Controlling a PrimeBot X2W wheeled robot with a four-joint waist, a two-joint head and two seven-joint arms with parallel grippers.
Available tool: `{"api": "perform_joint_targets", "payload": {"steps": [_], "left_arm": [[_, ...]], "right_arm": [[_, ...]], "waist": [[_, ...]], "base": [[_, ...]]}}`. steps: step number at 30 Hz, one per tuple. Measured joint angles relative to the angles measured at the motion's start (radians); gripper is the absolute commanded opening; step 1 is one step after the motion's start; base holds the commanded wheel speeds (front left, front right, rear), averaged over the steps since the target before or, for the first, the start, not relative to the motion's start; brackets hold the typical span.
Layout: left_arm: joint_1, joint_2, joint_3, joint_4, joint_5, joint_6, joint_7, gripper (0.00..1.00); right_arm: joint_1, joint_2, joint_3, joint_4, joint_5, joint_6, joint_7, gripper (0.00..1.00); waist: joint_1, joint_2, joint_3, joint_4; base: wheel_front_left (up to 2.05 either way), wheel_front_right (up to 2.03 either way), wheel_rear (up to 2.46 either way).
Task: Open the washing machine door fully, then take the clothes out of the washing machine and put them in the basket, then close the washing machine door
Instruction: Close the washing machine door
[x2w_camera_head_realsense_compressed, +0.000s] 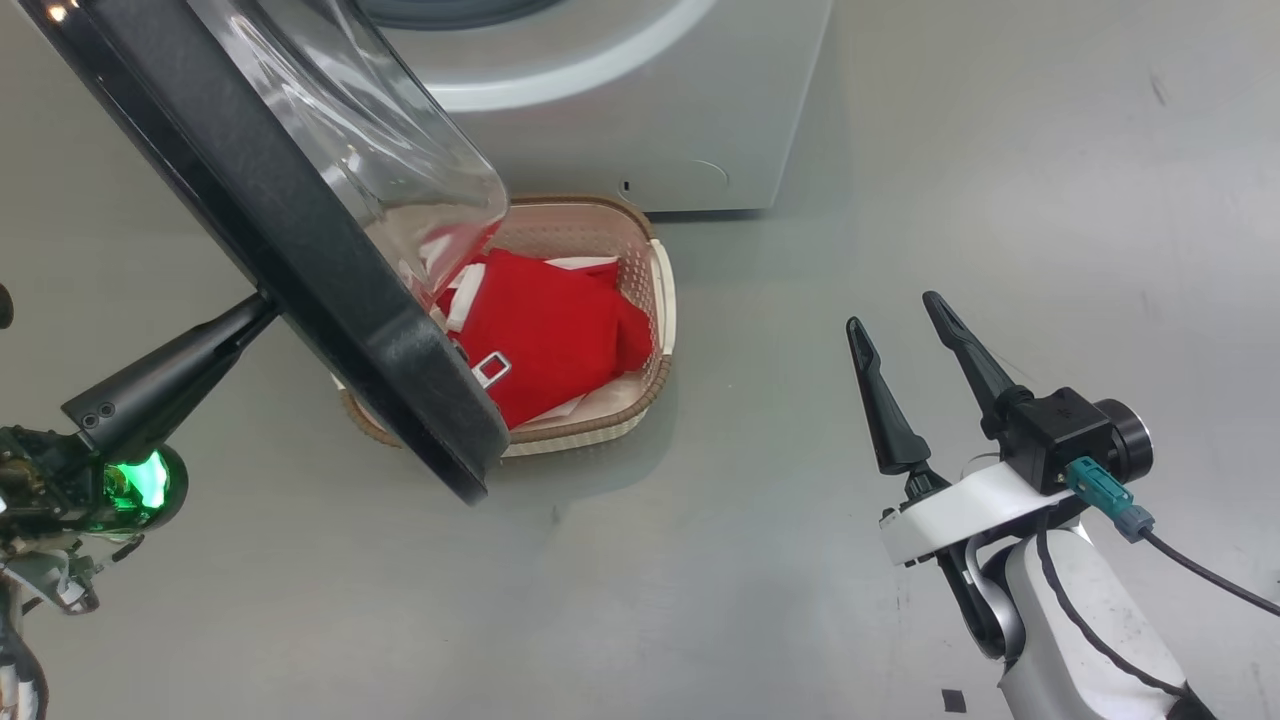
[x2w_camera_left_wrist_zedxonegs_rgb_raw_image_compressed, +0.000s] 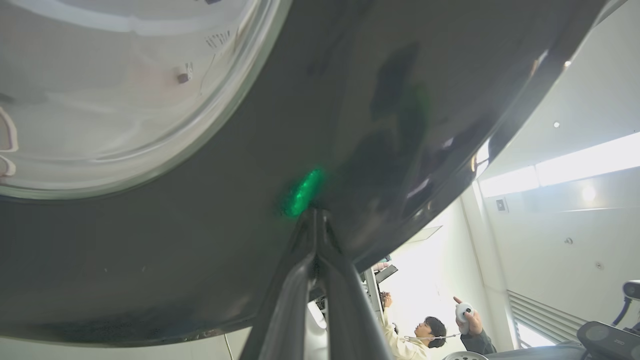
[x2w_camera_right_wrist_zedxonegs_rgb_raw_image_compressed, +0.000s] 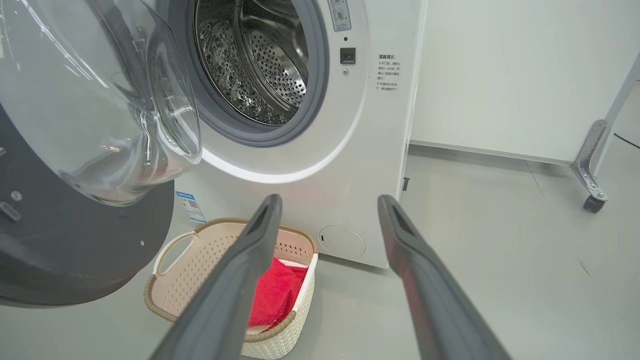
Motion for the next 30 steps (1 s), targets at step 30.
{"api": "perform_joint_targets", "payload": {"steps": [30], "left_arm": [[-0.226,0.027,-0.037,-0.006,0.054,0.117,-0.044,0.00]], "right_arm": [[-0.050,0.006,0.046,-0.055,0.106,-0.029,0.000,1.00]], "waist": [[0.0000,0.0000,0.144,-0.270]], "base": [[0.00,0.00,0.00]]}}
